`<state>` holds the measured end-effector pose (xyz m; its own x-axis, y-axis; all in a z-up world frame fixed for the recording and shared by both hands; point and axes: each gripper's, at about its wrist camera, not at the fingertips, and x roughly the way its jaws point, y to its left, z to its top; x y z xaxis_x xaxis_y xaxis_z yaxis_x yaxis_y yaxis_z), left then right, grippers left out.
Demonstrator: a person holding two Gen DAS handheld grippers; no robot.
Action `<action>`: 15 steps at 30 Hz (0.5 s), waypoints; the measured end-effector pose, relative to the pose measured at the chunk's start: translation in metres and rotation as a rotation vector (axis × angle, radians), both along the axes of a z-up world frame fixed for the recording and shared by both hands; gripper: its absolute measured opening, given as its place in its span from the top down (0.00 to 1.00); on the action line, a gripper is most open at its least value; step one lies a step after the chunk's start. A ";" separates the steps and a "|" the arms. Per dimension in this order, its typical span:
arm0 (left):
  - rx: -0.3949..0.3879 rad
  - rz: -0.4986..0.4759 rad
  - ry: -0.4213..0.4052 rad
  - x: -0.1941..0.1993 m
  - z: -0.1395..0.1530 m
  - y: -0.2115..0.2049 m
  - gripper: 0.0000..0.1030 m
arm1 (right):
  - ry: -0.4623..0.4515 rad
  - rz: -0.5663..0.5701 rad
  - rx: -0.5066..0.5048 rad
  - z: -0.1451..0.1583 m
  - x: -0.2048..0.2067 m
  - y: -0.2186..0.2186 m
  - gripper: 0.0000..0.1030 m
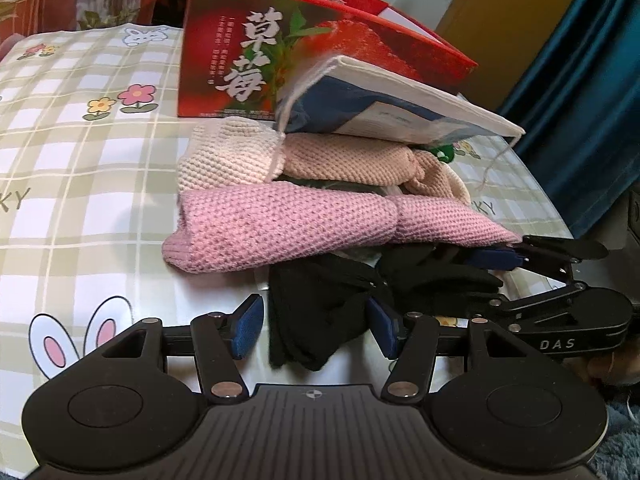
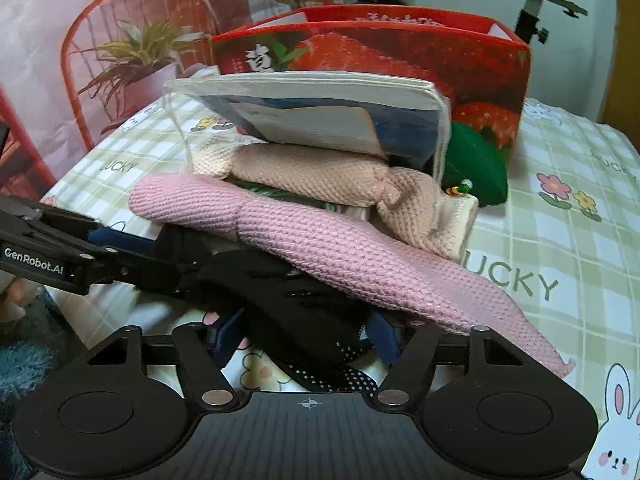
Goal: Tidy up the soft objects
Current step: 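Close the right gripper on the black glove while the left gripper grips it too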
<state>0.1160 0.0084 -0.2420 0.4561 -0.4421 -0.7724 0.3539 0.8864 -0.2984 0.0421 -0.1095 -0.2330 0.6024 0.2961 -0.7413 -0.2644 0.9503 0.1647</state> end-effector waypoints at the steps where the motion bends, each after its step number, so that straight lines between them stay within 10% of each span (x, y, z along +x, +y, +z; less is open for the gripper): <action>1: -0.001 -0.006 0.000 -0.001 0.000 0.000 0.42 | -0.001 0.010 -0.002 -0.001 -0.001 0.004 0.42; 15: -0.014 -0.020 -0.004 -0.003 0.000 0.000 0.54 | -0.013 0.065 0.018 0.000 -0.004 0.008 0.69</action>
